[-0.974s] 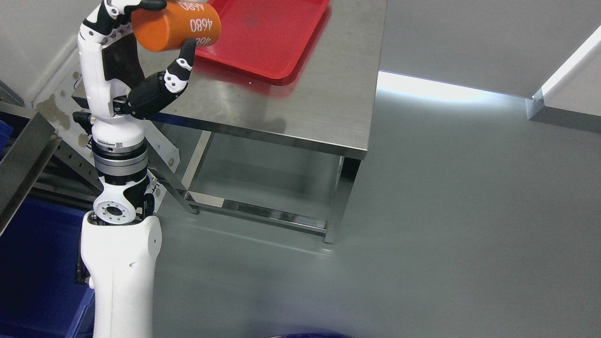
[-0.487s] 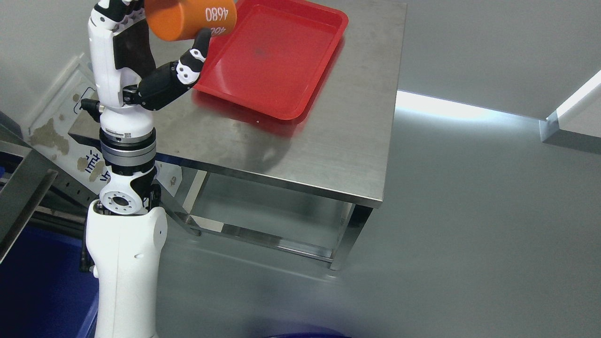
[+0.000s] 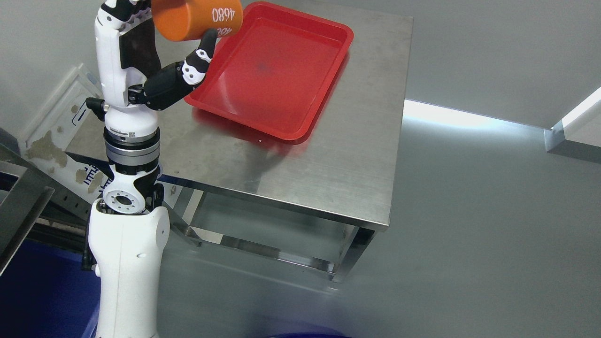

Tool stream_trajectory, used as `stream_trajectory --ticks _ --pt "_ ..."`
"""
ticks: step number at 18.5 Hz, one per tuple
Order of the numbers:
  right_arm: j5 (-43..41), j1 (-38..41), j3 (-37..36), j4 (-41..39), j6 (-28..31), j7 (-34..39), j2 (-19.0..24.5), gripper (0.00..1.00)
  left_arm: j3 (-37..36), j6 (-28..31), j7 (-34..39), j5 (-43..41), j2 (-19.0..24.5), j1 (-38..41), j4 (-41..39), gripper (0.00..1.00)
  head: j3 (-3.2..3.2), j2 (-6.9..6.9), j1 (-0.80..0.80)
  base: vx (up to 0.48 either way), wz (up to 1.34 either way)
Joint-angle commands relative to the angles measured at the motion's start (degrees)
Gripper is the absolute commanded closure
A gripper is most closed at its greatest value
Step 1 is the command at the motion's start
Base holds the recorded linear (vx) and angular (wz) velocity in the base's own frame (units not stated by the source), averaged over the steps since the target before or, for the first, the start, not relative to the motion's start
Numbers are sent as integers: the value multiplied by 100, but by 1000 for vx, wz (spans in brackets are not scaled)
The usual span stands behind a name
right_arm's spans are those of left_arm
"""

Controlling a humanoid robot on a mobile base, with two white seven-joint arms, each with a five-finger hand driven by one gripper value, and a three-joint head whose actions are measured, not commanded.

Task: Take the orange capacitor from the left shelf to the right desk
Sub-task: 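Move the left hand with the capacitor over the red tray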

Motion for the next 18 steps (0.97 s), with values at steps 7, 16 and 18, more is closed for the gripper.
stream_trajectory --ticks 7,16,18 --pt "26 114 -70 -100 2 4 -100 0 -891 1835 60 25 100 -1201 1009 97 0 0 0 11 0" --pt "26 114 -70 -100 2 4 -100 0 -2147 3439 69 -388 100 -2759 4471 97 0 0 0 -3 0" --pt "26 114 -70 -100 2 4 -100 0 -2394 3430 104 -449 100 -2899 5236 97 0 0 0 0 0"
